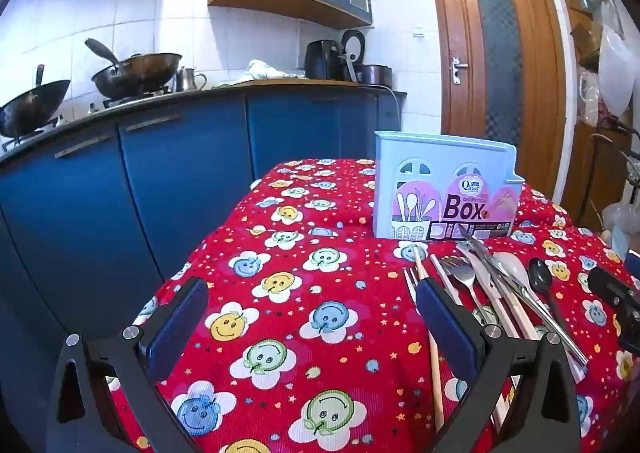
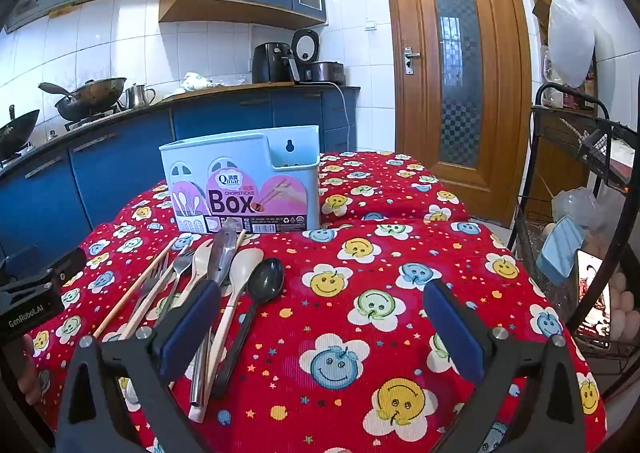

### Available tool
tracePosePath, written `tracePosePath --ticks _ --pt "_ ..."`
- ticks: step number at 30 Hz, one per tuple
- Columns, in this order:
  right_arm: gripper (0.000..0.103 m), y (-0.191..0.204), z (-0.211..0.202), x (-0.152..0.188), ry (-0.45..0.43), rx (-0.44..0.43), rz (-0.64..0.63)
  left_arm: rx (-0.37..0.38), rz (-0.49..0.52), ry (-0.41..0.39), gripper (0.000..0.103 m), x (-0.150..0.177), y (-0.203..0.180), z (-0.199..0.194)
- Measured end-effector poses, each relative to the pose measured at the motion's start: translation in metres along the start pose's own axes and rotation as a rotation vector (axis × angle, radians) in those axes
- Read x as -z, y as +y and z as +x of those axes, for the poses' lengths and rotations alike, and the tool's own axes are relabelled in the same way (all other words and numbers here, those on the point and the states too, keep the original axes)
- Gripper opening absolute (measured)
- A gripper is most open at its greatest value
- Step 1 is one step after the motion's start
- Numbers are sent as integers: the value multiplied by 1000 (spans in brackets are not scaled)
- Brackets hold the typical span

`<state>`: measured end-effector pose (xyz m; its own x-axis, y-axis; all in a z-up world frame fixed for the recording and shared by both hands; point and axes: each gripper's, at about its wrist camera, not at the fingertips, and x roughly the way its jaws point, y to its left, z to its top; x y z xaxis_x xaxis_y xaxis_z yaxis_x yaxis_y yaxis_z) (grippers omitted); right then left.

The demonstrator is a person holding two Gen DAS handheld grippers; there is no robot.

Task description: Organize utensils

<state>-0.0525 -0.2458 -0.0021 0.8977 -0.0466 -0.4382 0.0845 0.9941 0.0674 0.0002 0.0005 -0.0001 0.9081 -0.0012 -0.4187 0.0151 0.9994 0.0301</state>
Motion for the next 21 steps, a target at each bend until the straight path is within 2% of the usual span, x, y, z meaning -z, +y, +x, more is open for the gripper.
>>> tracePosePath --ticks 21 --pt "103 0 0 0 -2 -1 1 -4 6 -4 103 -3 -3 -2"
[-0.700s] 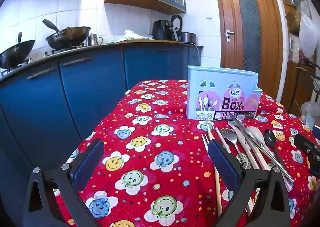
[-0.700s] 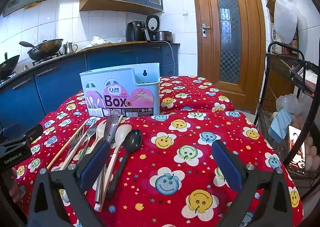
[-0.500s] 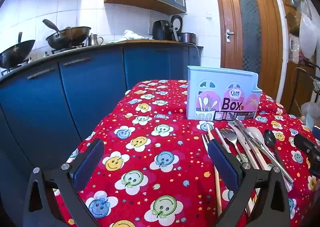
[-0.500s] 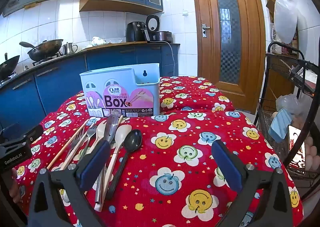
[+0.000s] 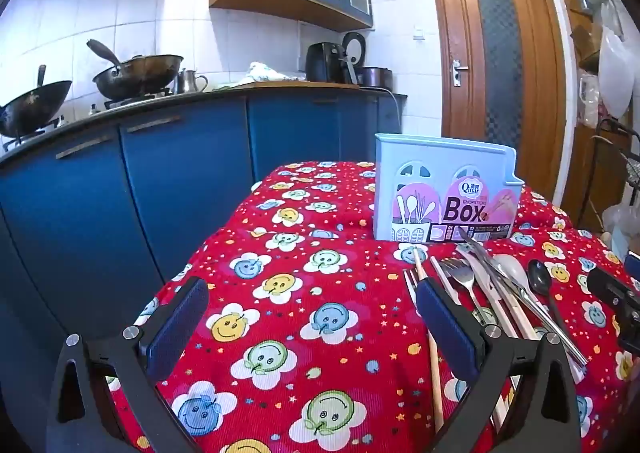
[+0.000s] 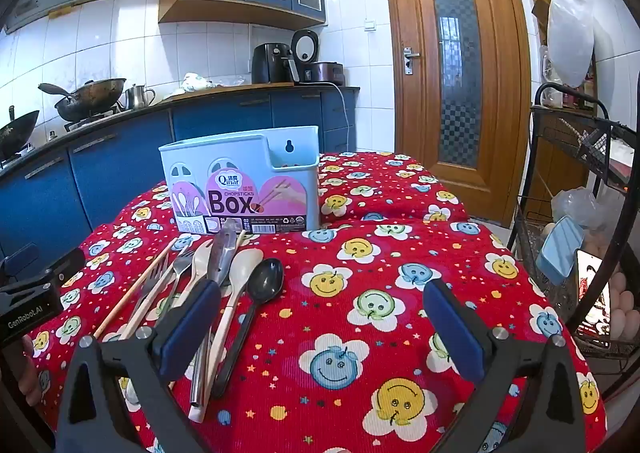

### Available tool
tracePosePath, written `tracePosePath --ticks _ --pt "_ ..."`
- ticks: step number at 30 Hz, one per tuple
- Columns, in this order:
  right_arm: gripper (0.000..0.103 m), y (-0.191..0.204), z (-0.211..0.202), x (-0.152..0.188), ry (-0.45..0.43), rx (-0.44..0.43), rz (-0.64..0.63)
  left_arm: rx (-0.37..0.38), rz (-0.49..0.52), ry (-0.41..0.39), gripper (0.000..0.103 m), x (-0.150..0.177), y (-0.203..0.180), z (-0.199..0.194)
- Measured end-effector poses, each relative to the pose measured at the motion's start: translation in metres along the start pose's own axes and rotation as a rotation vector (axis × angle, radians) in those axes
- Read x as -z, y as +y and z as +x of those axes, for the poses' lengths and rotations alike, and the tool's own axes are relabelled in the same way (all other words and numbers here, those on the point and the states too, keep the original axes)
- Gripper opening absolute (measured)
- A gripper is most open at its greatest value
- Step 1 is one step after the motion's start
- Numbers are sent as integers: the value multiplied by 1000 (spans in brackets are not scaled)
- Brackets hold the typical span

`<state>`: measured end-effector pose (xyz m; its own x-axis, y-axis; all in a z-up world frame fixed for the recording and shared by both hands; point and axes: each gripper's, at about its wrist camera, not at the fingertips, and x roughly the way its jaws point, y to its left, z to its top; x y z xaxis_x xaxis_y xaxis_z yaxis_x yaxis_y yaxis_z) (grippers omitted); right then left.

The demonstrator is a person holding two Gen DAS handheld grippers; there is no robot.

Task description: Organize utensils

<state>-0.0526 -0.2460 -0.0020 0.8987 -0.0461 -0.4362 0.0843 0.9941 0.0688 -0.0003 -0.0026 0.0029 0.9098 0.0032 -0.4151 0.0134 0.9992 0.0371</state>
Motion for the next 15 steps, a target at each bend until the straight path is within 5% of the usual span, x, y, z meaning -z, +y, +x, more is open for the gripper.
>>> tracePosePath --ticks 15 --pt "103 0 0 0 0 0 0 0 -1 -6 103 1 0 0"
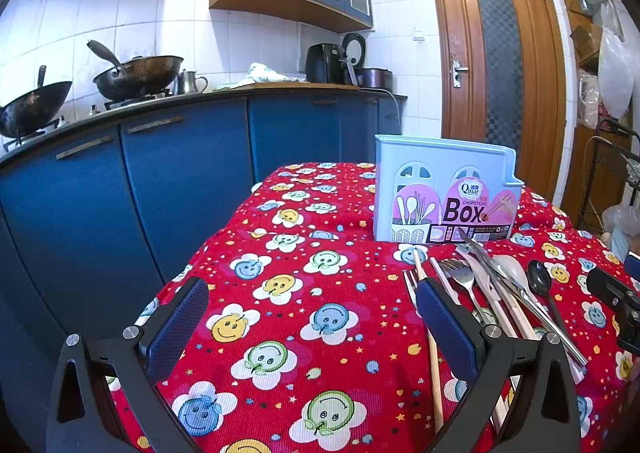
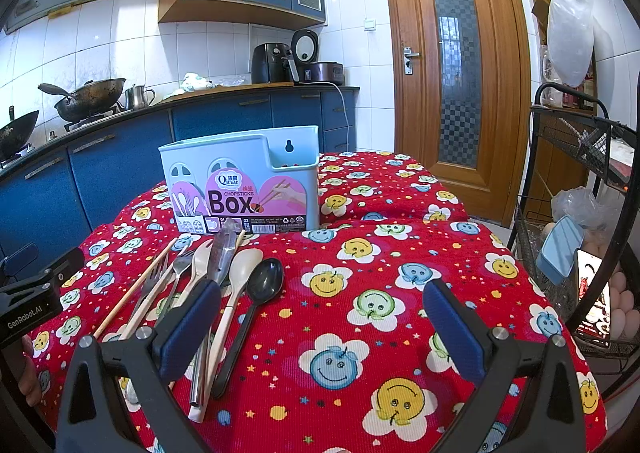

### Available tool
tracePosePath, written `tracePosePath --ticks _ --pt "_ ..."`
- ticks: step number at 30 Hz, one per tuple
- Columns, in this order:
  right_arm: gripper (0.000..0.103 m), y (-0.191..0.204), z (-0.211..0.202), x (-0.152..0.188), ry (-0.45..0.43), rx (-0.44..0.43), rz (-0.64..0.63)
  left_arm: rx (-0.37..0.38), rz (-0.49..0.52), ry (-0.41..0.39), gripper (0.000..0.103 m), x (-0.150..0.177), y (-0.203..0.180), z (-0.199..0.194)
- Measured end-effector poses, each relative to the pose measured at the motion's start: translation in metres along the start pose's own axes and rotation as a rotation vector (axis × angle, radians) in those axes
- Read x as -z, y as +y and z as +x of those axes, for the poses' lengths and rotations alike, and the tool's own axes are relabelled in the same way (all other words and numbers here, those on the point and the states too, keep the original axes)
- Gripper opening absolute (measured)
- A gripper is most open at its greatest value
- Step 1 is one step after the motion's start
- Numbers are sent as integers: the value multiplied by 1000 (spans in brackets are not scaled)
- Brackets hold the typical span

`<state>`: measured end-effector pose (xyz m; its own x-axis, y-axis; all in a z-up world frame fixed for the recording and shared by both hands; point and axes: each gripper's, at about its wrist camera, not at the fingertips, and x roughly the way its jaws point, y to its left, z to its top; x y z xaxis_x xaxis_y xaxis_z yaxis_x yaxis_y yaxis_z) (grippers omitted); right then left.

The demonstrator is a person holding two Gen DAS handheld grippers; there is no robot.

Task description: Organize utensils

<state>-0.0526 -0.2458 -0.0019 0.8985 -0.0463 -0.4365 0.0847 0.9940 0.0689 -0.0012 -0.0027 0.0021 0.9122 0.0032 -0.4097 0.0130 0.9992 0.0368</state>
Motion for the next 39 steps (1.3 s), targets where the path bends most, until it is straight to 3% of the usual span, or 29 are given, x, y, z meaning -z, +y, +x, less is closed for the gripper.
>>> tracePosePath --ticks 39 --pt "103 -1 0 0 1 0 1 1 -3 -7 103 -5 3 -6"
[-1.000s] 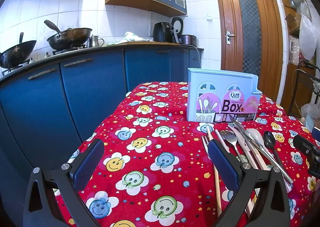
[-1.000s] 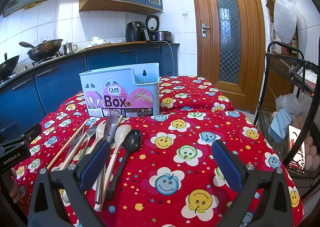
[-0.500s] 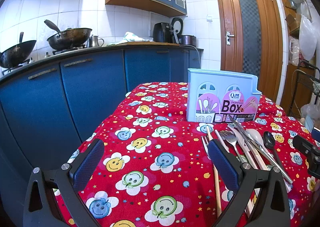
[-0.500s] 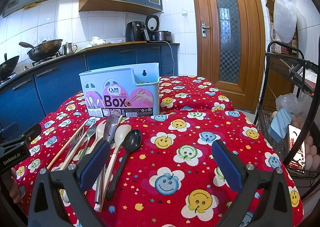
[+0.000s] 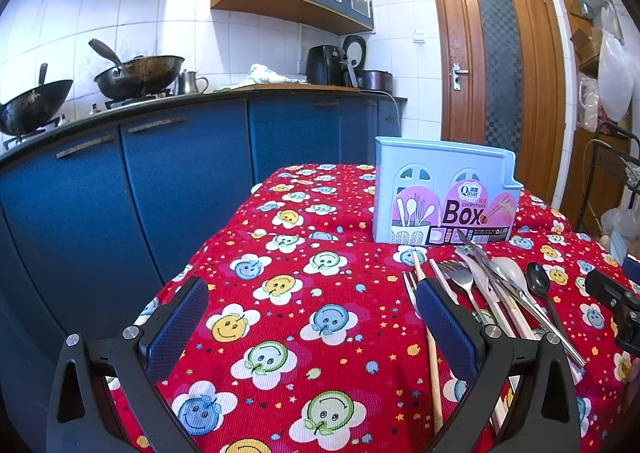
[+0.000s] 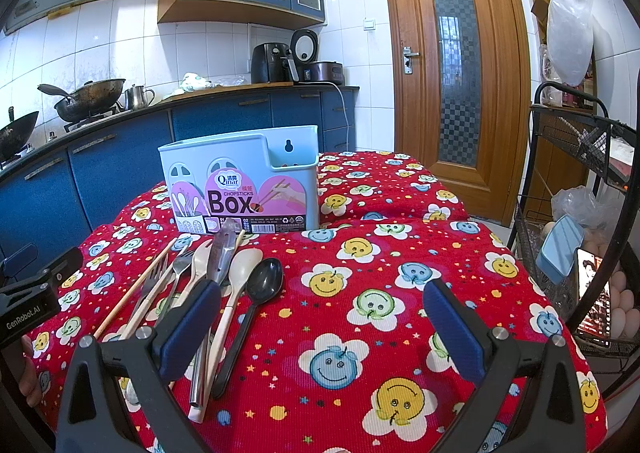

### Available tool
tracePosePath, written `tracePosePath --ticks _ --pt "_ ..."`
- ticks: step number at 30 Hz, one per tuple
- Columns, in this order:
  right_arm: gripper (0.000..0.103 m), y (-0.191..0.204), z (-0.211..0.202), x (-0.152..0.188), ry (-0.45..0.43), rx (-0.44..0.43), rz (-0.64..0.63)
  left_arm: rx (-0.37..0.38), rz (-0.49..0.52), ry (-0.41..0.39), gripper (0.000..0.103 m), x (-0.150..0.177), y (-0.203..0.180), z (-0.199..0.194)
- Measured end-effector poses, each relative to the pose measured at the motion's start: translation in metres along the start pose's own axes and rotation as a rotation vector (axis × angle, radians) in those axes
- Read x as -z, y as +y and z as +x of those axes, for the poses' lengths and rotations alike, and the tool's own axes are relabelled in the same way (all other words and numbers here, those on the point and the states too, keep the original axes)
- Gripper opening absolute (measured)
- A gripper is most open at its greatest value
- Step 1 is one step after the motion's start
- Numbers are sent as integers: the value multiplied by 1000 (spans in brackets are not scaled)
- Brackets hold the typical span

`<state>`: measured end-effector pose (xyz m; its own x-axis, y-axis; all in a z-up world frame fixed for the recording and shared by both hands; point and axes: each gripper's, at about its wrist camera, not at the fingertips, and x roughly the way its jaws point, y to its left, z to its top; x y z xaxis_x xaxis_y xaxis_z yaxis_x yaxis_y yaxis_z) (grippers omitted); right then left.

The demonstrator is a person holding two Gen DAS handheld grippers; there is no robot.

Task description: Organize utensils

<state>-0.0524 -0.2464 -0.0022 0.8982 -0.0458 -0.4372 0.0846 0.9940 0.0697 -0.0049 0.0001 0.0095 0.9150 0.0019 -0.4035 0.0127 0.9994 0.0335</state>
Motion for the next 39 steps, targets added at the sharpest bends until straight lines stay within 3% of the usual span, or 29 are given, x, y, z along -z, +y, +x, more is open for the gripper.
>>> tracePosePath --ticks 28,33,39 --pt "103 0 -1 0 -9 -21 -11 0 28 8 103 2 -5 4" --pt "103 6 3 -9 69 -59 -44 -21 100 -8 103 -12 -9 1" --pt "103 7 16 -26 225 -130 -52 98 104 134 103 -30 -7 17"
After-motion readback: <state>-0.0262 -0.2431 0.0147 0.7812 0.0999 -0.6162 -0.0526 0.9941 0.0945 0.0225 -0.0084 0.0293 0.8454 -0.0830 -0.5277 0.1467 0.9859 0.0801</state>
